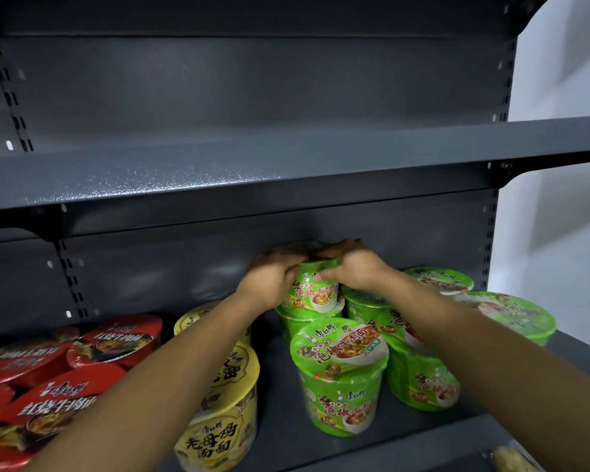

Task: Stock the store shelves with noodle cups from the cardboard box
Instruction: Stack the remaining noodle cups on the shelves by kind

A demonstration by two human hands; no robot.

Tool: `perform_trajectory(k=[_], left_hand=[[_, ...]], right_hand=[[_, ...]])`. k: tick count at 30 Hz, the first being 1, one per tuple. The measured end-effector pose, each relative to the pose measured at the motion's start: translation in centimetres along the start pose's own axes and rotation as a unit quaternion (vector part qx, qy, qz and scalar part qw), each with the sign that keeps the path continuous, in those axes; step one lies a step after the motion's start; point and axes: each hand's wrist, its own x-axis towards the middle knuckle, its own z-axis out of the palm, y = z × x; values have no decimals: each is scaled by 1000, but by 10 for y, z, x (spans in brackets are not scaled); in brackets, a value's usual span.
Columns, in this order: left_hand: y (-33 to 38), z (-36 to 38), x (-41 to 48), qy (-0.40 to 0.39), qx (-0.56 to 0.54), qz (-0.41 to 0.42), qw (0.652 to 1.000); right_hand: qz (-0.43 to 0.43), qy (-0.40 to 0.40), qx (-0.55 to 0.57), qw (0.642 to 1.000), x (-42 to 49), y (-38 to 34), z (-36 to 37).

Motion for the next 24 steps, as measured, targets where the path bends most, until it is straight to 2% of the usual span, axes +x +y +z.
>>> perform_trajectory(k=[8, 12, 15, 20, 24], left_hand=[[2, -4, -4, -15, -19, -9, 1000], [8, -5, -2, -26, 4, -28, 999], [15, -11, 4, -45, 26, -44, 998], [40, -12, 21, -1, 70, -39, 997], [61, -1, 37, 13, 71, -28, 997]], right_hand=[[18, -7, -44, 999, 2, 2, 2], [43, -69, -86, 993, 6, 15, 0], [33, -107, -70, 991, 12, 26, -8], [-42, -52, -37, 997, 7, 57, -48], [21, -103, -70, 992, 4, 109, -66]])
